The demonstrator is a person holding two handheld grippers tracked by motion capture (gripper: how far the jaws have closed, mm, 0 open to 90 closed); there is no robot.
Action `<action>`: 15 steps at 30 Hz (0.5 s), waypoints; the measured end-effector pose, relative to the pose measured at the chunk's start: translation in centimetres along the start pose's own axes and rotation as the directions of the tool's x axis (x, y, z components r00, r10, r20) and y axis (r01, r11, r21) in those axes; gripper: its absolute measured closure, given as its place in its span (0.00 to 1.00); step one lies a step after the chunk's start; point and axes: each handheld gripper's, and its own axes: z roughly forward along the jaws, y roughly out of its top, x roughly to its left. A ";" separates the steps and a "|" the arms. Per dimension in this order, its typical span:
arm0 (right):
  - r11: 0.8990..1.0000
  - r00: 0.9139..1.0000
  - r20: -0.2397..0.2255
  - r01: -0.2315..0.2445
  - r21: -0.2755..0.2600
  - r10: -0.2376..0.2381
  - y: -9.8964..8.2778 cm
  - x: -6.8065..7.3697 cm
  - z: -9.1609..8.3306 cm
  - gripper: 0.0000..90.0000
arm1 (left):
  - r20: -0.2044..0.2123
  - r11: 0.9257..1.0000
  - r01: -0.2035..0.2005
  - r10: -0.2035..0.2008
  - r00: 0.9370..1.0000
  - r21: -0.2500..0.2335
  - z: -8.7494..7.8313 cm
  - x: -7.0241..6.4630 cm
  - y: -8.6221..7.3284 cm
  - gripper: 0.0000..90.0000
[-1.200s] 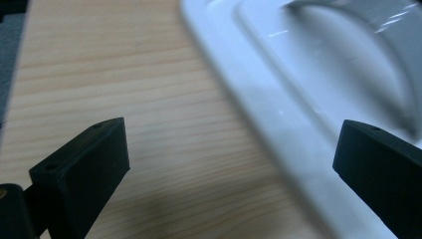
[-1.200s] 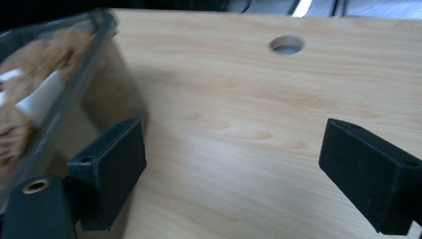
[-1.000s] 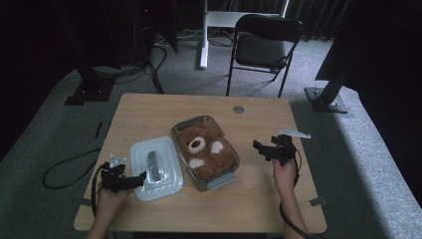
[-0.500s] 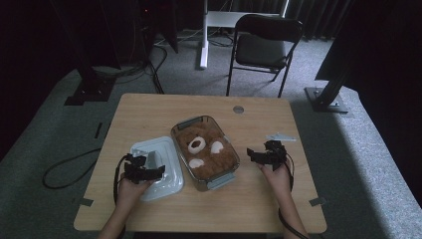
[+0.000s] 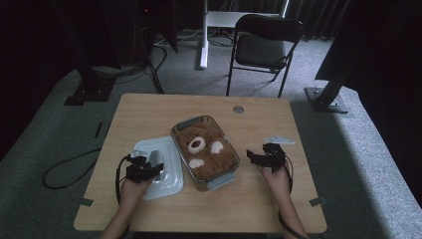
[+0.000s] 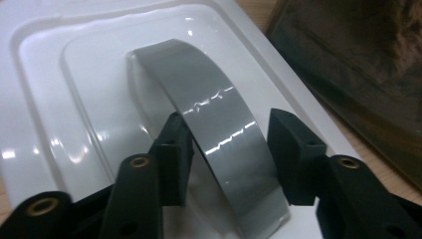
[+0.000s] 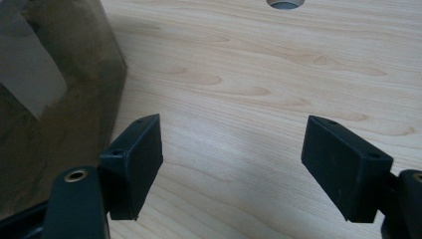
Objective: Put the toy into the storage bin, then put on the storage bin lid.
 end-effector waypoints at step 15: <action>0.999 0.996 -0.071 -0.042 0.029 0.044 -1.0 -0.3 1.8 0.12 | 0.023 0.994 0.058 -0.056 0.998 -0.093 -2.1 1.2 0.4 0.77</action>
